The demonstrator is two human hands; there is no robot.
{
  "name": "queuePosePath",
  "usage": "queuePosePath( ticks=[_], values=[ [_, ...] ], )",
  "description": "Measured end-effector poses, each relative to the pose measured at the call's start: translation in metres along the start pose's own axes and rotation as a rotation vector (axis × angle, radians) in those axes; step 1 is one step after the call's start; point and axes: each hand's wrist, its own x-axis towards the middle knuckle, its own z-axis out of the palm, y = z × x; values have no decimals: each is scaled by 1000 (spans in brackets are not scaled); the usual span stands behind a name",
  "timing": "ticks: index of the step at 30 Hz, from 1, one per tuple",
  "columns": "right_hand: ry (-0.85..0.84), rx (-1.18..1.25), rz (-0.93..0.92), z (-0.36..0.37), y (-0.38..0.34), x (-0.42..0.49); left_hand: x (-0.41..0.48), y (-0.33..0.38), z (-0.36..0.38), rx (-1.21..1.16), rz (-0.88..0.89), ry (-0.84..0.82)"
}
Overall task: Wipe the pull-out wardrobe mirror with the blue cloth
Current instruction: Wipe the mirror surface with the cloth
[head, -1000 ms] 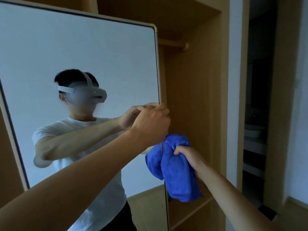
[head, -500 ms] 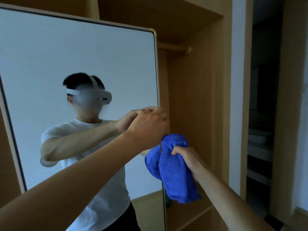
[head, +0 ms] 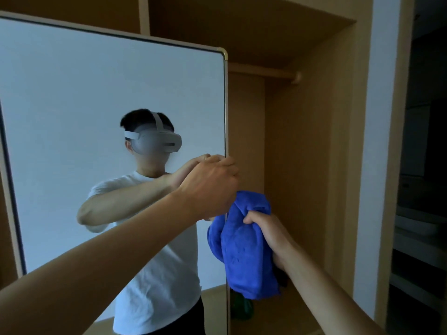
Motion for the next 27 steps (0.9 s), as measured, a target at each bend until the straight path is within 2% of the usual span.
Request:
queuePosePath(
  ticks=[9,14,21,24,27],
  values=[
    [-54,-31,24,-7,21,1,24,-32,-14,137,-38,12],
    [-59,20,-27,-1,-14,12,22,-31,-12,154,-16,14],
    [-67,131,-157,6,-81,27,24,-32,-18,55,-62,-10],
    [-86,156,-162,7,-83,27,25,-33,-21,55,-78,-26],
    [-97,83,-127,3,-70,27,28,-33,-26,63,-69,-38]
  ],
)
